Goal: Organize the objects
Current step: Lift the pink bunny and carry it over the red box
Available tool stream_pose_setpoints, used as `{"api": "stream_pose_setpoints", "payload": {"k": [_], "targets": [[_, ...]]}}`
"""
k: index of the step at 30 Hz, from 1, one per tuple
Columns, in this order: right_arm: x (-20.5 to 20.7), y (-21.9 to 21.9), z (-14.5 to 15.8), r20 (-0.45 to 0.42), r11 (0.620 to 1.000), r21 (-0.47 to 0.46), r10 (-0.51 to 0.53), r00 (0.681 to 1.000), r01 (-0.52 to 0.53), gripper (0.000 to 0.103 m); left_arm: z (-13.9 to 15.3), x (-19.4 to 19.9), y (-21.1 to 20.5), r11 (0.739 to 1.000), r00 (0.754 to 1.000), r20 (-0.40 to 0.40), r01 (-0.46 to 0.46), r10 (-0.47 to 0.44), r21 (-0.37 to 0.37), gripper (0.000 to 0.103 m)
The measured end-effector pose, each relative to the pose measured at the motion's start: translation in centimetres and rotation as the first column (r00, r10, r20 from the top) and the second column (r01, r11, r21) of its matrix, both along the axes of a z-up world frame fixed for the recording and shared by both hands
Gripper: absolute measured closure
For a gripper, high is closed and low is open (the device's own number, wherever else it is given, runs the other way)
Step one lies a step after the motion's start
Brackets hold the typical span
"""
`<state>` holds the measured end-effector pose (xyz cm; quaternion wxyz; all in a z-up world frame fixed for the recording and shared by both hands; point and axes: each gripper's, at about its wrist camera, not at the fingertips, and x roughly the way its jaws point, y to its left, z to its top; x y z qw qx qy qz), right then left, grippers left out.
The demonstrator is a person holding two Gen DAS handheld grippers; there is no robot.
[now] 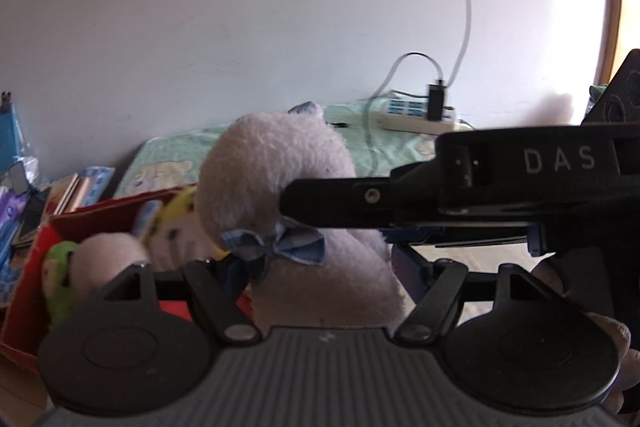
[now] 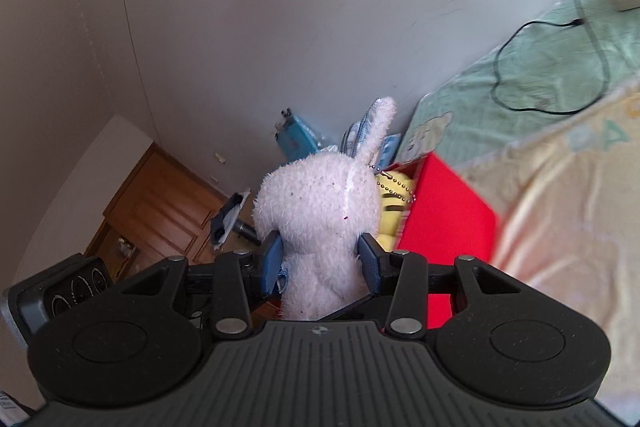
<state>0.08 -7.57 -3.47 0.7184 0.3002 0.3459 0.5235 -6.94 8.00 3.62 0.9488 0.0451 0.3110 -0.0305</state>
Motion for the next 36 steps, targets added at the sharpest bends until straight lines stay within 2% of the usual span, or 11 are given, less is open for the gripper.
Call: {"api": "stream_pose_setpoints", "payload": {"k": [5,10,14,21,24,25,30,33,36], "targets": [[0.1,4.7,-1.4,-0.027,0.999,-0.037,-0.013,1.0,0.012,0.06,-0.4,1.2,5.2,1.0,0.999,-0.037,0.006,-0.005,0.011,0.029],[-0.2,8.8,-2.7,-0.024,0.992,-0.12,-0.046,0.999,0.042,0.063,-1.9,2.2,9.7,1.0,0.997,-0.082,0.012,-0.011,0.018,0.03],[-1.3,10.1,-2.1,0.062,0.978,-0.174,-0.103,0.993,0.112,0.06,-2.0,1.7,11.6,0.996,0.994,-0.071,0.085,-0.083,0.021,0.027],[-2.2,10.9,-1.4,0.067,0.952,-0.248,-0.169,0.983,0.181,0.059,-1.9,0.5,12.5,0.977,0.976,-0.06,0.211,-0.21,0.021,0.023],[-3.2,11.5,-1.0,0.124,0.909,-0.344,-0.205,0.971,0.235,0.052,-1.5,0.0,13.8,0.966,0.965,-0.058,0.256,-0.257,-0.031,0.015],[-3.3,11.7,-0.9,0.138,0.896,-0.364,-0.217,0.966,0.253,0.045,-1.3,-0.2,14.1,0.963,0.962,-0.053,0.265,-0.267,-0.046,0.013],[-4.1,10.8,-0.2,0.143,0.882,-0.329,-0.305,0.941,0.336,0.046,-0.4,-1.4,15.5,0.955,0.957,-0.021,0.288,-0.29,-0.074,0.012],[-4.4,10.2,0.2,0.126,0.885,-0.288,-0.343,0.931,0.366,0.048,-0.1,-1.8,16.3,0.961,0.963,-0.013,0.268,-0.27,-0.066,0.012],[-4.7,10.5,0.5,0.14,0.882,-0.269,-0.361,0.922,0.387,0.054,0.2,-1.9,17.4,0.969,0.972,-0.017,0.231,-0.233,-0.088,0.011]]}}
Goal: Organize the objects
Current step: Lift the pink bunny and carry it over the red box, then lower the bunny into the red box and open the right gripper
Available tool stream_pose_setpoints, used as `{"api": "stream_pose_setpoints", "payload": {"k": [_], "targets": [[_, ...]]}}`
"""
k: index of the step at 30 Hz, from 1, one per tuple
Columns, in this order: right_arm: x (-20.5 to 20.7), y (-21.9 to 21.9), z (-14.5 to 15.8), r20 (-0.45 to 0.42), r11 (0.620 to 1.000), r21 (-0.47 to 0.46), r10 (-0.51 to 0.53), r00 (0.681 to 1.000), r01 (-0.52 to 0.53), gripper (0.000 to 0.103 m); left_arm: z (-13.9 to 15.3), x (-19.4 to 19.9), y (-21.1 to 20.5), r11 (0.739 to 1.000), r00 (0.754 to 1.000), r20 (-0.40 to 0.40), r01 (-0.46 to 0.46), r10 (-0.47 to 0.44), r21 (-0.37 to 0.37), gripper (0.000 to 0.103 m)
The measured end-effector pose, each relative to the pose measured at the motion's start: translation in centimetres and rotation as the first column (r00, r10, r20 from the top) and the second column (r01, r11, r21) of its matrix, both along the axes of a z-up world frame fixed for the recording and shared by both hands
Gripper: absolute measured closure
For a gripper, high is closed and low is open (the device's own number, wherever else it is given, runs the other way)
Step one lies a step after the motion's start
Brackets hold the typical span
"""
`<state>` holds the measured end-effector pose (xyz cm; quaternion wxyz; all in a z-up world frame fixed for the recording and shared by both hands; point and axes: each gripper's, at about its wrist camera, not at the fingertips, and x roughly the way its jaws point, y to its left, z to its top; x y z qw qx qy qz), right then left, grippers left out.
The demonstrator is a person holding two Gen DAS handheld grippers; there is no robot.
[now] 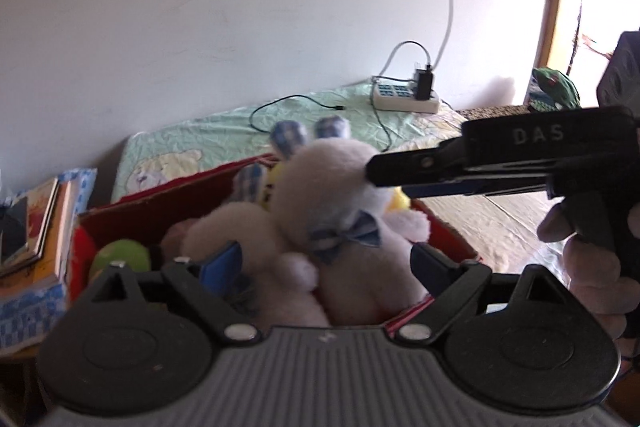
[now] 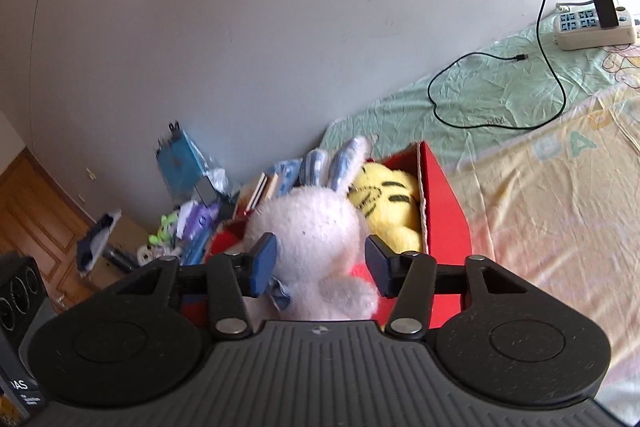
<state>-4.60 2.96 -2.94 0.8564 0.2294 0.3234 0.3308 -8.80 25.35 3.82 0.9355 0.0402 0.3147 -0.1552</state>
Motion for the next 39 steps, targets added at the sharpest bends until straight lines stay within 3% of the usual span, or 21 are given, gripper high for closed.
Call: {"api": "stream_pose_setpoints", "payload": {"k": [2,4,11,17,20,24,25,29,35,39], "targets": [[0.4,0.6,-0.1,-0.007,1.0,0.0,0.021,1.0,-0.021,0.063,0.2,-0.2,0.5,0.999,1.0,-0.009,-0.028,0.027,-0.022,0.011],[0.8,1.2,-0.5,-0.038,0.999,0.016,0.051,0.998,-0.051,0.066,0.5,-0.7,0.6,0.998,0.998,-0.009,-0.065,0.065,-0.021,0.011],[1.3,0.4,-1.2,-0.097,0.995,0.058,0.086,0.992,-0.081,0.064,1.0,-0.2,-0.4,0.977,0.977,-0.038,-0.206,0.208,0.057,0.009],[-0.8,-2.1,1.5,-0.01,0.996,-0.053,0.076,0.997,-0.076,0.056,1.1,0.6,-3.4,0.949,0.953,-0.055,-0.291,0.299,0.121,0.008],[-1.8,-4.0,2.6,0.031,0.993,-0.116,0.034,0.999,-0.03,0.046,1.5,0.6,-5.8,0.943,0.947,-0.064,-0.303,0.314,0.134,0.008],[-2.9,-6.9,3.4,0.061,0.977,-0.209,-0.039,0.997,0.051,0.043,1.5,0.6,-9.0,0.931,0.935,-0.08,-0.332,0.346,0.155,0.006],[-3.1,-7.6,3.4,0.062,0.969,-0.236,-0.064,0.996,0.077,0.039,1.4,0.6,-9.8,0.931,0.933,-0.096,-0.329,0.346,0.16,0.002],[-4.2,-10.3,2.9,0.069,0.932,-0.31,-0.173,0.982,0.186,0.025,0.9,0.1,-12.9,0.931,0.929,-0.136,-0.322,0.346,0.171,0.002],[-5.2,-13.5,1.9,0.071,0.877,-0.396,-0.267,0.961,0.272,0.019,-0.5,-0.4,-17.0,0.934,0.918,-0.204,-0.303,0.339,0.189,0.002],[-5.2,-14.8,1.2,0.035,0.871,-0.412,-0.279,0.96,0.268,0.015,-1.0,-0.5,-18.8,0.931,0.912,-0.226,-0.296,0.341,0.213,0.002]]}}
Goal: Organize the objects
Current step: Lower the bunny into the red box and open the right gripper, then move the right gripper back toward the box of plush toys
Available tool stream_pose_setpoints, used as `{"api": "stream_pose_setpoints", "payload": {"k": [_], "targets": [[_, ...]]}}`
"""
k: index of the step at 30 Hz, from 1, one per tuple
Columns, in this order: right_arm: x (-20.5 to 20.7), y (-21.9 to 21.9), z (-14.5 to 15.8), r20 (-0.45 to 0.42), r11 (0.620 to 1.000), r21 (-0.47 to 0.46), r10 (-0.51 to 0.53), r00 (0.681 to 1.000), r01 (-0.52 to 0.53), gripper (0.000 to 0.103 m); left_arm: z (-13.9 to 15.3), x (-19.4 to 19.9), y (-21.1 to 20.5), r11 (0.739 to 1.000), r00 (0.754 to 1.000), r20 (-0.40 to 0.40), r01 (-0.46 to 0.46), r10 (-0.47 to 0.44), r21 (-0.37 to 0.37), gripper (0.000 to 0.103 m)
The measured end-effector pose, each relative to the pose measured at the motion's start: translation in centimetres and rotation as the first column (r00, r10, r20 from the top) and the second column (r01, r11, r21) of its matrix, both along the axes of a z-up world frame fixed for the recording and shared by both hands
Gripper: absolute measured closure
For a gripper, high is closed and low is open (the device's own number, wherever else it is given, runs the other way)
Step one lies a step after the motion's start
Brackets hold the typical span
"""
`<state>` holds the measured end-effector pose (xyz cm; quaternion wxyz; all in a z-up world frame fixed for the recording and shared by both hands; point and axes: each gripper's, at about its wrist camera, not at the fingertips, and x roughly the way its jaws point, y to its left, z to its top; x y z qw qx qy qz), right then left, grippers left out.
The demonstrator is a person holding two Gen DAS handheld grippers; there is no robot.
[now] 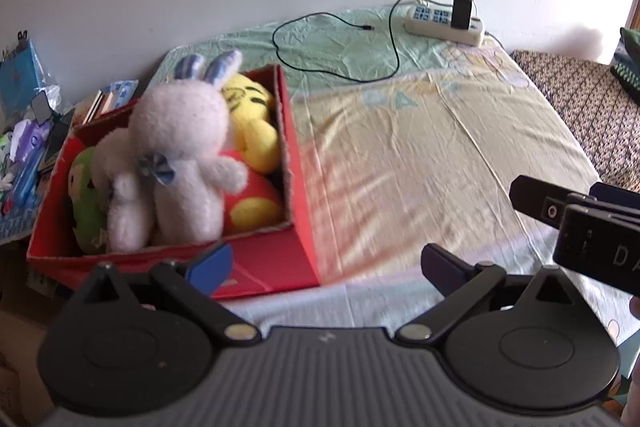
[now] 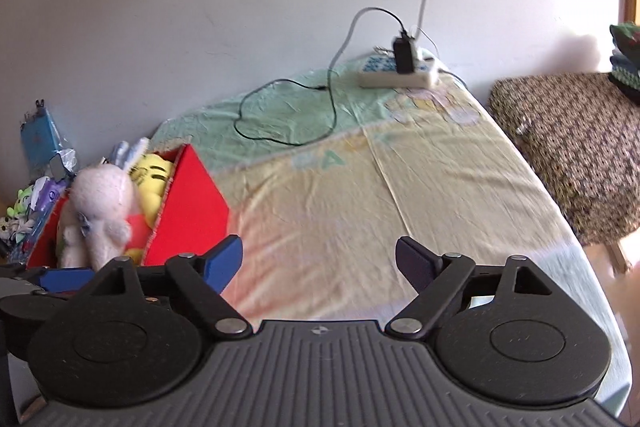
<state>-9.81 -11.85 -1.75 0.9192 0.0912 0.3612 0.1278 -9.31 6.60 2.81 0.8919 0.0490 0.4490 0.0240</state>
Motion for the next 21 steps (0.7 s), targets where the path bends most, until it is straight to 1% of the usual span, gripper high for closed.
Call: {"api": "stream_pose_setpoints", "payload": {"k": [4,7,11,14,16,19,21], "targets": [[0.4,0.6,-0.6,-0.03,0.999,-0.025,0.036,0.999,-0.037,0.013,-0.2,-0.3,-0.4,0.999,1.0,-0.013,-0.028,0.028,0.018,0.002],[0.7,1.3,-1.3,-0.063,0.998,-0.009,0.066,0.996,-0.067,0.013,-0.6,-0.4,0.1,0.998,0.998,-0.028,-0.053,0.054,0.024,0.002],[1.0,2.6,-1.9,-0.106,0.996,0.007,0.09,0.99,-0.09,0.017,-1.0,-1.1,1.3,0.996,0.996,-0.031,-0.082,0.083,0.039,0.002],[1.3,3.6,-1.7,-0.132,0.994,0.039,0.103,0.986,-0.098,0.021,-0.9,-1.0,3.0,0.994,0.994,-0.038,-0.103,0.104,0.022,0.002],[1.5,4.3,-1.4,-0.136,0.994,0.055,0.1,0.986,-0.093,0.021,-0.5,-1.0,3.9,0.994,0.994,-0.031,-0.105,0.105,0.019,0.002],[1.4,5.9,-0.9,-0.138,0.997,0.039,0.077,0.987,-0.072,0.022,0.0,-0.8,5.2,0.996,0.996,-0.032,-0.085,0.085,0.022,0.002],[1.2,7.0,-0.7,-0.142,0.997,0.034,0.079,0.987,-0.075,0.023,0.4,-0.6,6.4,0.997,0.997,-0.029,-0.076,0.076,0.008,0.002]]}}
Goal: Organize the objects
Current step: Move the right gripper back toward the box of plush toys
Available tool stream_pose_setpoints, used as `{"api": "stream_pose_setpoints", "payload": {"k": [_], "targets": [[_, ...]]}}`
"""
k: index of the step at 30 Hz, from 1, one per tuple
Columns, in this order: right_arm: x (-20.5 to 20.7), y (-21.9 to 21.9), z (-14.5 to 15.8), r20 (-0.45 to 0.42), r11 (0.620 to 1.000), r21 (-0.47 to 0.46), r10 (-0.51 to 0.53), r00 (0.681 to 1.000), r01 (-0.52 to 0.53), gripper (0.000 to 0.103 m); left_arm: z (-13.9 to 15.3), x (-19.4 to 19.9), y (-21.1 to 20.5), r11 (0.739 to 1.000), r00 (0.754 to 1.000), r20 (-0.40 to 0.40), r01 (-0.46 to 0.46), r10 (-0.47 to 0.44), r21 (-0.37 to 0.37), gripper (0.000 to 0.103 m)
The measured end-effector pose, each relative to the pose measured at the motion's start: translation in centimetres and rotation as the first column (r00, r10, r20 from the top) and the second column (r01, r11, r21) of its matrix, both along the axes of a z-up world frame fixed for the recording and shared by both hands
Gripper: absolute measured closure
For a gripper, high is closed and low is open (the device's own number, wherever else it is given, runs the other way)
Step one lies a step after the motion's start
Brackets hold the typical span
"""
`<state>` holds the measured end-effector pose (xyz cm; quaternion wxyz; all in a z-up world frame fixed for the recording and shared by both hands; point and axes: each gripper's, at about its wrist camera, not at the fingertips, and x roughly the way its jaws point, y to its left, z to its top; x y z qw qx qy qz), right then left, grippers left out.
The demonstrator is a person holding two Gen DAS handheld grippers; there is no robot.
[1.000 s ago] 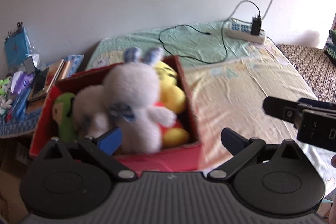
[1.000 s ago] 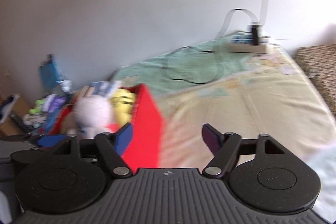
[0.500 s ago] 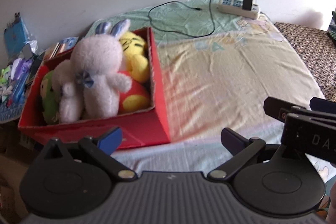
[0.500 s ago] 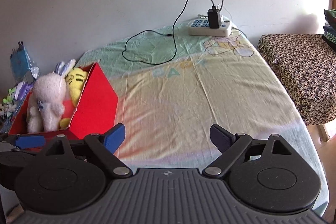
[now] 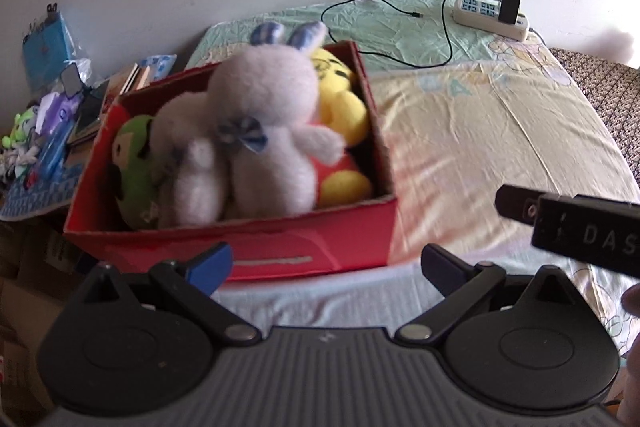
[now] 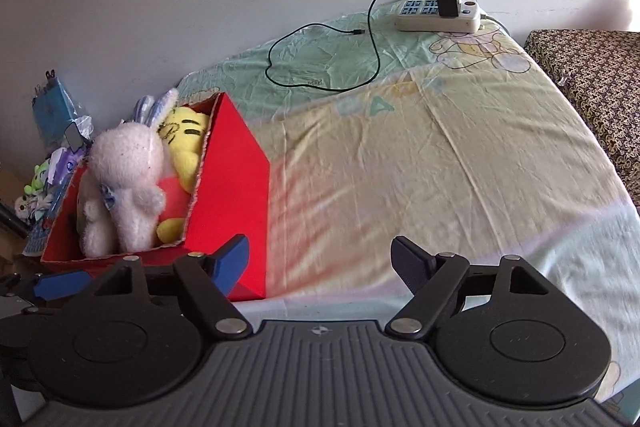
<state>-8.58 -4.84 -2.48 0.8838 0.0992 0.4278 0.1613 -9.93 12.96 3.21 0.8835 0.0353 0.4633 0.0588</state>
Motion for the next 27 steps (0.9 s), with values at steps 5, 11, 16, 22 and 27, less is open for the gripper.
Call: {"api": "stream_pose_setpoints", "payload": {"k": [5,11,16,22,27], "targets": [[-0.4,2.7,0.6,0.001,1.0,-0.025,-0.015,1.0,0.015,0.028,0.8,0.4,2.8,0.999,0.999,0.015,0.029,-0.028,-0.024,0.002],[-0.6,6.3,1.3,0.006,0.999,-0.032,0.001,1.0,-0.001,0.04,0.4,0.9,5.8,0.999,0.999,0.001,0.04,-0.04,-0.018,0.002],[-0.9,9.1,1.3,-0.013,0.999,-0.033,0.013,1.0,-0.013,0.052,0.2,1.7,8.3,0.999,0.999,-0.014,0.05,-0.05,-0.015,0.002],[-0.8,10.4,1.6,-0.028,0.999,-0.02,-0.036,0.999,0.035,0.066,0.3,2.5,10.2,0.996,0.996,-0.017,0.09,-0.089,0.002,0.002],[-1.0,11.5,1.9,-0.027,0.998,-0.004,-0.064,0.998,0.064,0.066,0.2,3.1,11.7,0.995,0.996,-0.027,0.086,-0.087,-0.04,0.002]]}}
